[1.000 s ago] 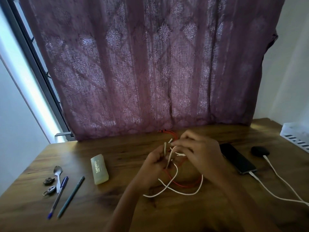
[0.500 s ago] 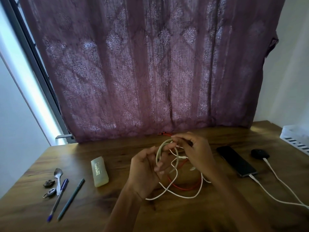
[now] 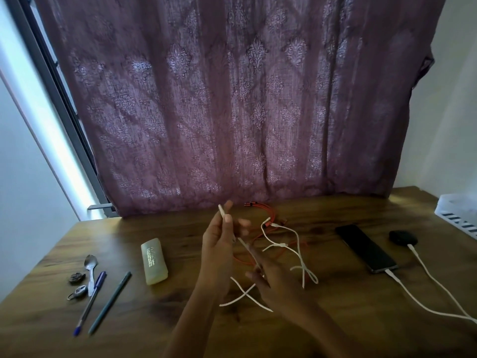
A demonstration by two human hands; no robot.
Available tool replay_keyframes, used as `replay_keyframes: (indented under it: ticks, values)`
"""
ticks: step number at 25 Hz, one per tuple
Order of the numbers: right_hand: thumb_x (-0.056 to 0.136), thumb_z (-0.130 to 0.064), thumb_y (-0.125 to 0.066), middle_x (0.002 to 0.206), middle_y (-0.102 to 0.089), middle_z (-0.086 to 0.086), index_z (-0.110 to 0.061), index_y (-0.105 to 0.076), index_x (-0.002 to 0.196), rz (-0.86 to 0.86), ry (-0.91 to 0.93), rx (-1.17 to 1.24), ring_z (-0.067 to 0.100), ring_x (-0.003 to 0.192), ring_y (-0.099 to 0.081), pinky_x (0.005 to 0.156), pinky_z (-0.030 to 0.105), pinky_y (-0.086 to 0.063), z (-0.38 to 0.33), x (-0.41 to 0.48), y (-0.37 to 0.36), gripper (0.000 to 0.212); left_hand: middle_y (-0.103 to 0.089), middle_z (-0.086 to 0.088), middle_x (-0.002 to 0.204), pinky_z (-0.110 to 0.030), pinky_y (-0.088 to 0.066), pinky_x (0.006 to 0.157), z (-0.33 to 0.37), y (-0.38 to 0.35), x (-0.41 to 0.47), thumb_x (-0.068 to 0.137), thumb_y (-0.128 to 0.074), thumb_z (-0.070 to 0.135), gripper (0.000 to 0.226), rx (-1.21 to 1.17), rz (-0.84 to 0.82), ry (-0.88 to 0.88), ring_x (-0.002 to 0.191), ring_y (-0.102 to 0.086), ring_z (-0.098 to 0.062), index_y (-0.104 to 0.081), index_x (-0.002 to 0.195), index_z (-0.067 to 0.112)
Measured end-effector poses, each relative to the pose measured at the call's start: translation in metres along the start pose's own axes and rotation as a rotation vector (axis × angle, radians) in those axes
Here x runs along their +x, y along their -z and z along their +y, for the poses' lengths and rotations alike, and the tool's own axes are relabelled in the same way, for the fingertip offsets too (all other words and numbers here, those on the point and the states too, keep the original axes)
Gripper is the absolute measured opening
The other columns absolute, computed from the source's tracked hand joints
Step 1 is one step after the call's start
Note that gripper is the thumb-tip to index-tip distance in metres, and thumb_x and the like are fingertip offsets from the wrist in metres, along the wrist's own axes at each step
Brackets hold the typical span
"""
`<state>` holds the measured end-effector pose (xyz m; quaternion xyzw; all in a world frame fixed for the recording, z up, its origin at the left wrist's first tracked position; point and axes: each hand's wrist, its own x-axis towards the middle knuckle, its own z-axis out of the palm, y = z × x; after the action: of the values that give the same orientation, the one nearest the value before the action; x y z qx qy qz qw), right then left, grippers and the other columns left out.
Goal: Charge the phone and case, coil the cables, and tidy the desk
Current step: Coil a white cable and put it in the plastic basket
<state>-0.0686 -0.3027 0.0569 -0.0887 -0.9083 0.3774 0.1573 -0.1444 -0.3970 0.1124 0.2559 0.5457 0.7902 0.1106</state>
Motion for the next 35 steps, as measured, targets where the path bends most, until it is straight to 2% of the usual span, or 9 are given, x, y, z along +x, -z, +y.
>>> replay_keyframes:
  ticks: [3, 4, 5, 6, 9, 14, 18, 27, 35]
  values:
    - [0.095, -0.023, -0.049, 0.100, -0.062, -0.013, -0.032, -0.044, 0.135, -0.026, -0.013, -0.055, 0.002, 0.094, -0.058, 0.084, 0.022, -0.045, -0.002, -0.011, 0.001, 0.042, -0.070, 0.005, 0.098, -0.006, -0.046, 0.073, -0.005, 0.004, 0.001, 0.096, -0.041, 0.011, 0.042, 0.291, 0.046, -0.168, 0.081, -0.066, -0.002, -0.037, 0.137, 0.019]
    - [0.095, -0.024, -0.047, 0.110, -0.063, -0.008, -0.031, -0.048, 0.132, -0.009, 0.016, -0.131, 0.009, 0.102, -0.058, 0.085, 0.024, -0.044, -0.005, -0.014, 0.004, 0.038, -0.068, 0.006, 0.102, -0.002, -0.043, 0.068, -0.008, 0.007, 0.003, 0.095, -0.043, 0.009, 0.045, 0.407, 0.036, -0.208, 0.068, -0.043, 0.011, -0.034, 0.137, 0.023]
    - [0.095, -0.024, -0.047, 0.116, -0.062, -0.007, -0.030, -0.053, 0.128, 0.027, 0.061, -0.208, 0.012, 0.105, -0.058, 0.083, 0.025, -0.044, -0.009, -0.016, 0.009, 0.034, -0.066, 0.011, 0.102, -0.001, -0.040, 0.062, -0.011, 0.011, 0.004, 0.095, -0.044, 0.007, 0.048, 0.540, 0.014, -0.239, 0.096, -0.054, -0.011, -0.033, 0.137, 0.026]
    - [0.095, -0.024, -0.047, 0.115, -0.062, -0.008, -0.029, -0.057, 0.123, 0.086, 0.115, -0.249, 0.012, 0.103, -0.059, 0.081, 0.025, -0.044, -0.014, -0.017, 0.014, 0.031, -0.064, 0.019, 0.095, -0.001, -0.039, 0.059, -0.015, 0.015, 0.004, 0.094, -0.045, 0.006, 0.049, 0.664, -0.029, -0.259, 0.067, -0.062, 0.010, -0.033, 0.137, 0.026]
    - [0.087, -0.037, -0.053, 0.089, -0.064, -0.012, -0.033, -0.069, 0.101, 0.279, 0.255, -0.273, 0.002, 0.078, -0.060, 0.065, 0.020, -0.049, -0.023, -0.012, 0.034, 0.022, -0.055, 0.023, 0.059, -0.004, -0.037, 0.055, -0.024, 0.020, 0.000, 0.093, -0.048, 0.004, 0.038, 0.853, -0.190, -0.253, 0.058, -0.054, 0.013, -0.053, 0.121, 0.030]
    - [0.075, -0.049, -0.062, 0.078, -0.062, -0.014, -0.032, -0.071, 0.088, 0.411, 0.367, -0.122, -0.001, 0.067, -0.060, 0.060, 0.018, -0.048, -0.028, 0.005, 0.077, 0.023, -0.049, 0.006, 0.055, -0.019, -0.035, 0.052, -0.008, 0.008, -0.015, 0.096, -0.041, 0.022, 0.029, 0.468, -0.276, 0.058, 0.049, -0.044, -0.003, -0.057, 0.073, 0.016]
    - [0.079, -0.034, -0.065, 0.079, -0.064, -0.017, -0.029, -0.073, 0.094, 0.421, 0.356, 0.049, 0.008, 0.067, -0.065, 0.060, 0.038, -0.053, -0.030, 0.021, 0.095, 0.018, -0.041, 0.001, 0.052, -0.016, -0.032, 0.047, 0.014, -0.005, -0.019, 0.093, -0.035, 0.036, 0.046, 0.166, -0.331, 0.158, 0.046, -0.036, -0.006, -0.066, 0.077, 0.005]
    - [0.091, -0.018, -0.055, 0.096, -0.069, -0.013, -0.023, -0.066, 0.115, 0.414, 0.178, -0.010, 0.004, 0.088, -0.065, 0.078, 0.030, -0.054, -0.013, 0.029, 0.065, 0.026, -0.036, 0.004, 0.046, -0.014, -0.031, 0.037, 0.031, -0.007, -0.010, 0.089, -0.038, 0.030, 0.036, -0.600, -0.203, 0.301, 0.035, -0.029, -0.003, -0.063, 0.076, 0.008]
    - [0.097, -0.023, -0.041, 0.122, -0.059, -0.012, -0.041, -0.039, 0.135, 0.069, 0.083, -0.373, 0.008, 0.110, -0.056, 0.084, 0.026, -0.043, -0.029, -0.001, 0.031, 0.043, -0.072, 0.000, 0.085, -0.018, -0.053, 0.071, 0.015, -0.002, -0.002, 0.097, -0.034, 0.025, 0.032, -0.215, 0.039, -0.001, 0.088, -0.067, -0.015, -0.054, 0.119, 0.013]
